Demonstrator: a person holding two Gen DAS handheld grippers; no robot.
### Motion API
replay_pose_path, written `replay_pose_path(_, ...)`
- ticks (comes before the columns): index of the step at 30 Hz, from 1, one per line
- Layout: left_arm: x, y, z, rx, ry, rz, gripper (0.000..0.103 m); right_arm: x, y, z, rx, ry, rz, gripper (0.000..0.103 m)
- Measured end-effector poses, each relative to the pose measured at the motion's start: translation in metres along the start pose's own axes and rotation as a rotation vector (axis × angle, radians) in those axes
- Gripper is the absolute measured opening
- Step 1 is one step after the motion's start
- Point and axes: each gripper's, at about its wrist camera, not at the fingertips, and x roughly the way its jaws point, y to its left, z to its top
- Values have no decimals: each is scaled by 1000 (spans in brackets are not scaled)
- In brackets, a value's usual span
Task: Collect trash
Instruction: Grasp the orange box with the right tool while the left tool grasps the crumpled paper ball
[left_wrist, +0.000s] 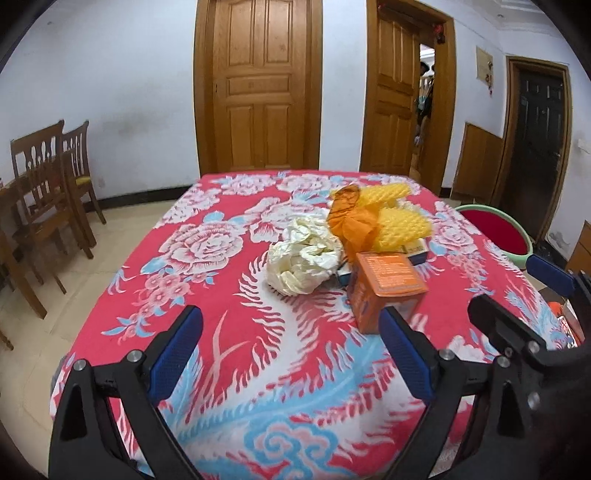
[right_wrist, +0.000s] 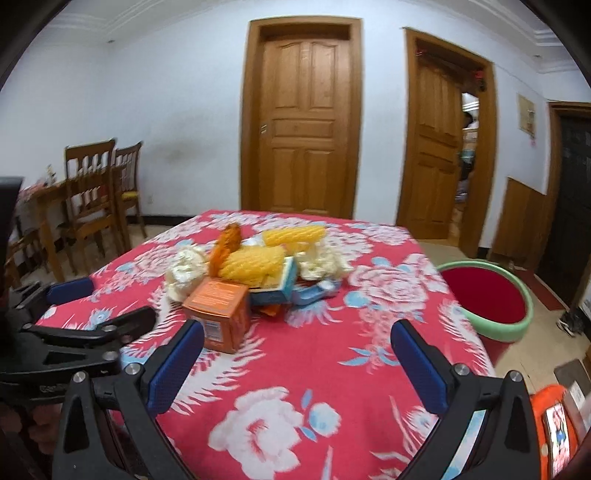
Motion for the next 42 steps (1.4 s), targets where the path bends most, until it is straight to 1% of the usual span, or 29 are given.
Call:
replay_pose_path(2, 10, 8, 6, -30, 27, -2, 95, 11, 2, 5, -3, 30, 38, 103)
replay_pose_path(4, 16, 16, 13, -58, 36, 4, 95, 23, 5, 9, -6, 68, 69, 103)
replay_pose_path(6, 23, 24, 20, -78, 55, -9, 95, 38, 8, 12, -2, 109, 91, 103)
replay_pose_path(10, 44, 38, 31, -117, 108, -45, 95, 59, 18, 16, -16, 171, 111, 103)
replay_pose_path(15, 63, 47, 37, -174, 155, -89, 95, 77, 31, 19, -37, 229, 141, 103)
replay_pose_path(17, 69, 47, 39, -181, 169, -100, 95, 80, 33, 19, -44, 239, 150, 103)
replay_pose_path(22, 85, 46, 46, -200, 211, -164, 95, 84, 39, 19, -71, 257, 160, 103)
replay_pose_path(24, 90, 43, 50, -199, 231, -193, 95, 84, 44, 20, -99, 259, 139, 103)
replay_pose_path(27, 95, 41, 55, -198, 231, -218, 95, 84, 47, 24, -126, 235, 102, 103)
replay_pose_path(28, 96, 41, 55, -199, 233, -226, 92, 84, 48, 25, -131, 228, 103, 103)
replay_pose_path(30, 102, 39, 56, -196, 244, -255, 75, 88, 49, 26, -133, 232, 106, 103)
replay_pose_path(31, 106, 37, 55, -192, 263, -268, 57, 91, 50, 26, -134, 241, 105, 102)
replay_pose_path(32, 110, 36, 54, -190, 275, -272, 55, 93, 50, 27, -135, 243, 108, 100)
replay_pose_path(33, 109, 35, 53, -190, 259, -255, 53, 92, 50, 27, -131, 234, 118, 88)
replay_pose_path(34, 107, 36, 53, -188, 241, -231, 50, 91, 50, 27, -124, 226, 115, 70)
replay_pose_path(35, 105, 38, 53, -191, 230, -219, 41, 90, 48, 26, -112, 216, 99, 61)
replay_pose_path(36, 104, 40, 53, -201, 230, -232, 41, 91, 46, 25, -103, 219, 83, 62)
replay_pose_path(38, 101, 46, 52, -228, 223, -243, 40, 90, 41, 25, -79, 219, 102, 61)
replay_pose_path(42, 93, 47, 51, -212, 218, -241, 39, 86, 35, 24, -44, 216, 107, 61)
